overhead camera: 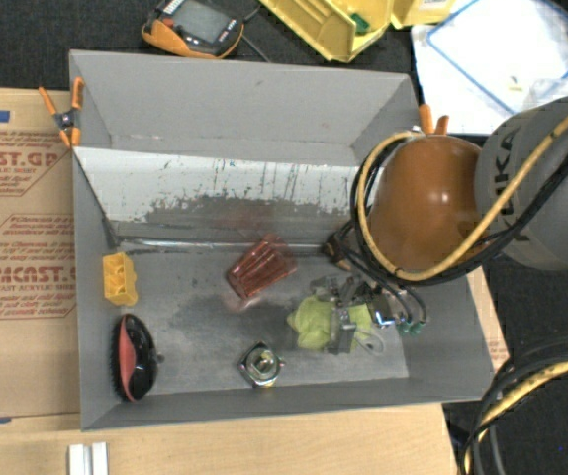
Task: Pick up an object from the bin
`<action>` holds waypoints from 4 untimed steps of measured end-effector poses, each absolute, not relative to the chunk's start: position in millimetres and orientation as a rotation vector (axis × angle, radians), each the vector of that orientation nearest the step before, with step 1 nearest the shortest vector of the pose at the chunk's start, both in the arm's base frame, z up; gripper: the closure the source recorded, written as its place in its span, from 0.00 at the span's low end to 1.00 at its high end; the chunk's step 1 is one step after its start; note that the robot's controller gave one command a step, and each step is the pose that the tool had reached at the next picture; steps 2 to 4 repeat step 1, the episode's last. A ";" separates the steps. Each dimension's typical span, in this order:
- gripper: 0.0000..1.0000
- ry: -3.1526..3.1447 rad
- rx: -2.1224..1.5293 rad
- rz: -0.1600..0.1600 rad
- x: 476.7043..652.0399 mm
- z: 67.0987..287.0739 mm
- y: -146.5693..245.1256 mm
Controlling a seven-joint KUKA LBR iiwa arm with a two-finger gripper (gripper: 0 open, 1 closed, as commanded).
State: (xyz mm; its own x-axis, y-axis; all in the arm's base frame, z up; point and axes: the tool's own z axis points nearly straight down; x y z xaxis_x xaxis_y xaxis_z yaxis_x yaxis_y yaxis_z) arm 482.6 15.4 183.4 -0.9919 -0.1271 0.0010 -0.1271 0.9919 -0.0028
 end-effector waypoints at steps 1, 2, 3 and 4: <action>1.00 -3.154 0.193 0.008 498.7 271.5 18.1; 1.00 -3.154 0.193 0.008 498.7 271.5 18.1; 1.00 -3.154 0.193 0.008 498.7 271.5 18.1; 1.00 -3.154 0.193 0.008 498.7 271.5 18.1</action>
Offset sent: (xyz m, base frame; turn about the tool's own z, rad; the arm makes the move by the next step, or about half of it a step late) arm 0.0037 -0.0072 0.1751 0.0143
